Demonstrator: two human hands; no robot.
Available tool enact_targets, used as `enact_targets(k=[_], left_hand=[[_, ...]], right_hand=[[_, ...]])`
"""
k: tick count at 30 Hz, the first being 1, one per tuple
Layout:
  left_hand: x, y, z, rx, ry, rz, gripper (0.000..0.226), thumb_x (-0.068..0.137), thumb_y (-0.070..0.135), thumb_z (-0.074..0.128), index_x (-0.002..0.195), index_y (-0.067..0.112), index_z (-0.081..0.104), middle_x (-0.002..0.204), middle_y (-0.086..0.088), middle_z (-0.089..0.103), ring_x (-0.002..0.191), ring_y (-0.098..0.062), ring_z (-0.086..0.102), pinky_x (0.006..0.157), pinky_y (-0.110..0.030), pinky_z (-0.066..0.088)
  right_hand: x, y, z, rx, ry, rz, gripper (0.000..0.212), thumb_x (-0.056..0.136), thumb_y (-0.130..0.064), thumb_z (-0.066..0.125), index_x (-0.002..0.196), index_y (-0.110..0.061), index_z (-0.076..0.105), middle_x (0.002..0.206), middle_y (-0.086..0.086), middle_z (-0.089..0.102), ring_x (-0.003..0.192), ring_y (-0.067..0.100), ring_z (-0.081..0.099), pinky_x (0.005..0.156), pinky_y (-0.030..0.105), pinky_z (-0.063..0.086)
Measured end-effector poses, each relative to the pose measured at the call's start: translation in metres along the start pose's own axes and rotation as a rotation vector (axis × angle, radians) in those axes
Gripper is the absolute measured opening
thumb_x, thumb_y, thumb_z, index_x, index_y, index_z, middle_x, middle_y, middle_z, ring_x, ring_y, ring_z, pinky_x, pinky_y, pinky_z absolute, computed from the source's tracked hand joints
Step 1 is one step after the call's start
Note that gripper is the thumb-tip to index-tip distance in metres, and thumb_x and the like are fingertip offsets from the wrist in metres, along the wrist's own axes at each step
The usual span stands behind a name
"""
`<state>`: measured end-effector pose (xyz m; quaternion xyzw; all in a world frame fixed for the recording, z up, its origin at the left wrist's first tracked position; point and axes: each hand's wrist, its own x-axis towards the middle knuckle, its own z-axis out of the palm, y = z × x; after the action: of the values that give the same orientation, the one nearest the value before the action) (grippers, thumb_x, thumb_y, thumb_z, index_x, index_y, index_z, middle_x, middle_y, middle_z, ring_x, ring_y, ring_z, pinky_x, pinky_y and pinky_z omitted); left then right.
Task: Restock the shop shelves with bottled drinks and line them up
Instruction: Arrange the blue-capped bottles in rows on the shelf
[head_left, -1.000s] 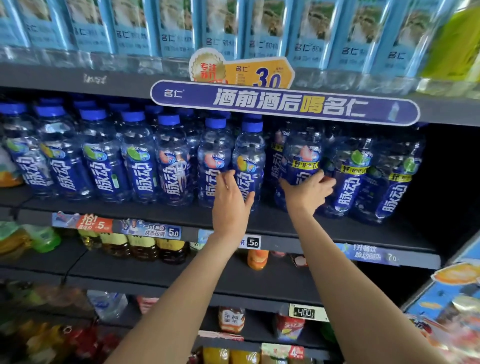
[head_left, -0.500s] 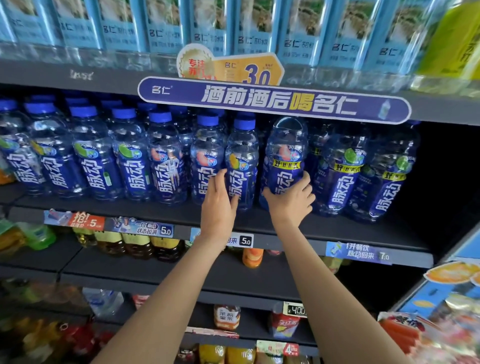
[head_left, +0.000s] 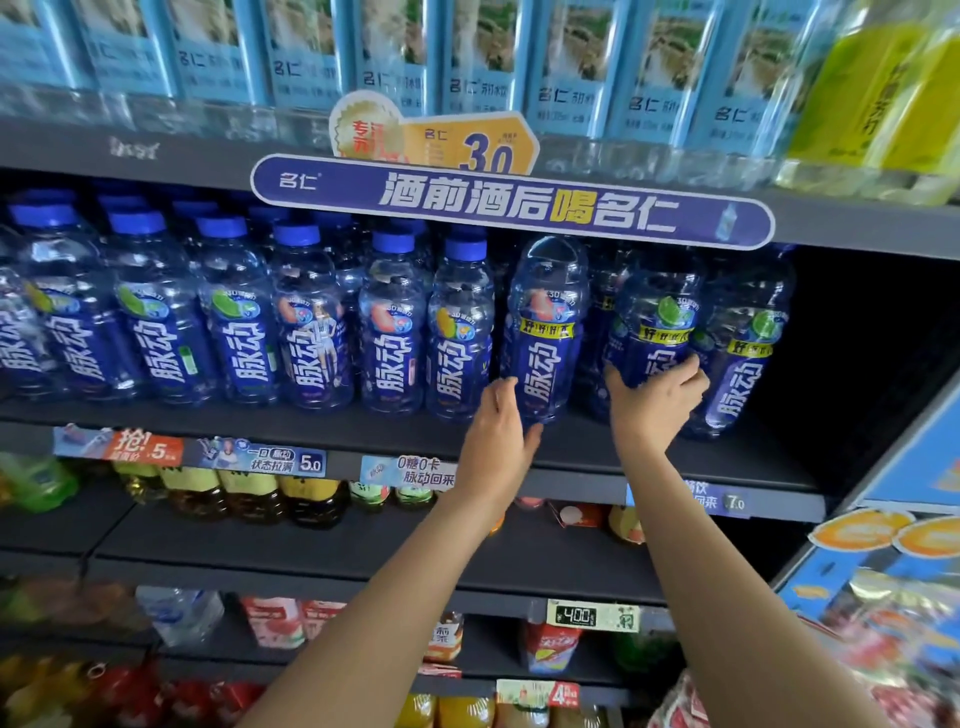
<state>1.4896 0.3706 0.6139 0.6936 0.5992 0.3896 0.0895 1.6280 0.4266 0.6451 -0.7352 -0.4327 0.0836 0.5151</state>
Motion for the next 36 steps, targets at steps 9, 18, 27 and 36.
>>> enact_targets(k=[9,18,27,36], left_hand=[[0.024,0.010,-0.001,0.023,0.058,-0.147,0.024,0.091,0.014,0.055,0.111,0.008,0.042,0.112,-0.010,0.053,0.094,-0.025,0.058,0.069,-0.025,0.034],[0.029,0.013,0.012,0.041,0.115,-0.168,0.025,0.089,0.013,0.057,0.108,0.009,0.042,0.115,-0.010,0.048,0.100,-0.027,0.055,0.077,-0.032,0.042],[0.011,0.013,0.031,0.044,0.140,-0.114,0.037,0.087,0.013,0.058,0.122,0.012,0.045,0.132,-0.013,0.037,0.112,-0.029,0.047,0.086,-0.033,0.046],[0.004,0.011,0.023,0.088,0.026,-0.108,0.047,0.090,0.011,0.052,0.134,0.021,0.037,0.150,-0.012,0.019,0.133,-0.030,0.027,0.100,-0.036,0.038]], right_hand=[[0.004,0.004,0.001,0.014,0.028,0.013,0.068,0.073,-0.028,0.078,0.120,0.002,0.038,0.128,0.018,0.039,0.118,0.035,0.039,0.090,0.046,0.038],[0.000,0.006,-0.014,0.051,0.085,-0.148,0.074,0.074,-0.042,0.074,0.125,0.000,0.040,0.126,0.018,0.039,0.118,0.035,0.038,0.095,0.048,0.033],[0.052,0.034,-0.031,0.052,0.058,0.188,0.084,0.072,-0.026,0.078,0.133,0.003,0.028,0.138,0.021,0.033,0.125,0.041,0.036,0.098,0.051,0.035],[0.028,0.021,-0.019,0.066,0.083,0.092,0.072,0.079,-0.015,0.072,0.134,0.004,0.030,0.141,0.021,0.030,0.124,0.040,0.037,0.098,0.048,0.036]])
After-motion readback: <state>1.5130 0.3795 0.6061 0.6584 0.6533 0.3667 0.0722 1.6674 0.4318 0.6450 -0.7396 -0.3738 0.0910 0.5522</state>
